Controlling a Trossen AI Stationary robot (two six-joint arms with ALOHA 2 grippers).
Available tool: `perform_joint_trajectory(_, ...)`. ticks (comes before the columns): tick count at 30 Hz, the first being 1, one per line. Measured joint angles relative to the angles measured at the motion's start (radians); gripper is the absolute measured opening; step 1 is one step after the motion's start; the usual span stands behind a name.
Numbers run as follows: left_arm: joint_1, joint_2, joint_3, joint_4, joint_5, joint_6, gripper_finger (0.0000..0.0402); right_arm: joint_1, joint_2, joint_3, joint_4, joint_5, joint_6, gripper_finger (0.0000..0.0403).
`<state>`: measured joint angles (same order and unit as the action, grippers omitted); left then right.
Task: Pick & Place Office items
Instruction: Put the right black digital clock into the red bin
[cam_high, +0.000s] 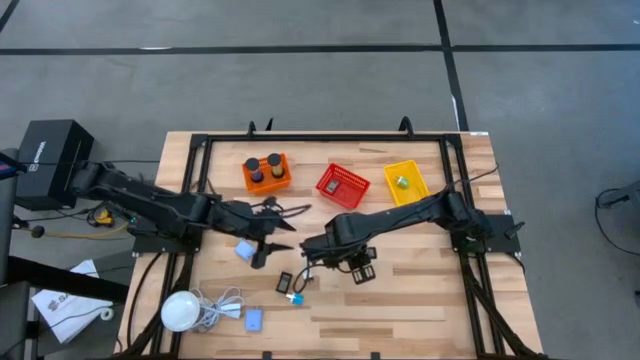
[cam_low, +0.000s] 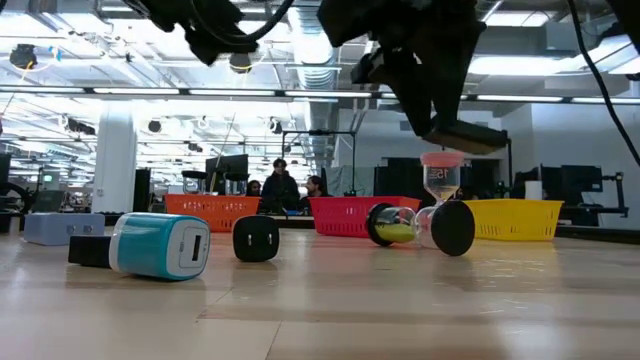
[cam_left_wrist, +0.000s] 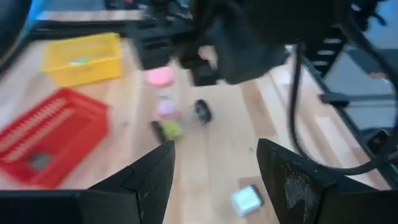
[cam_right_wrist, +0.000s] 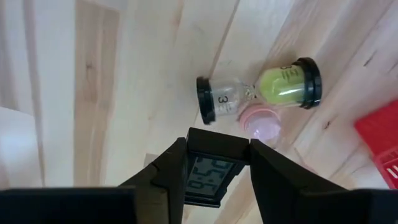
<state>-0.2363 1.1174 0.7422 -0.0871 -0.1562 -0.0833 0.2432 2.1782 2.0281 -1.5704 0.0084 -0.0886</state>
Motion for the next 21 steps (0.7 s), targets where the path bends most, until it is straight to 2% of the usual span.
perform_joint_trajectory(7,0.0,-0.218,-0.077,-0.054,-0.18,-0.008,0.0223,-0.043,-0.064,0.0,0.0,0.061,-0.013,0.0135)
perform_joint_trajectory(13,0.0,-0.346,-0.154,-0.045,-0.188,-0.02,0.0223,-0.136,-0.14,0.0,-0.001,0.148,-0.024,0.0135)
perform_joint_trajectory(21,0.0,-0.369,-0.17,-0.035,-0.193,-0.033,0.0223,-0.336,-0.166,0.001,0.056,0.154,-0.111,0.0136)
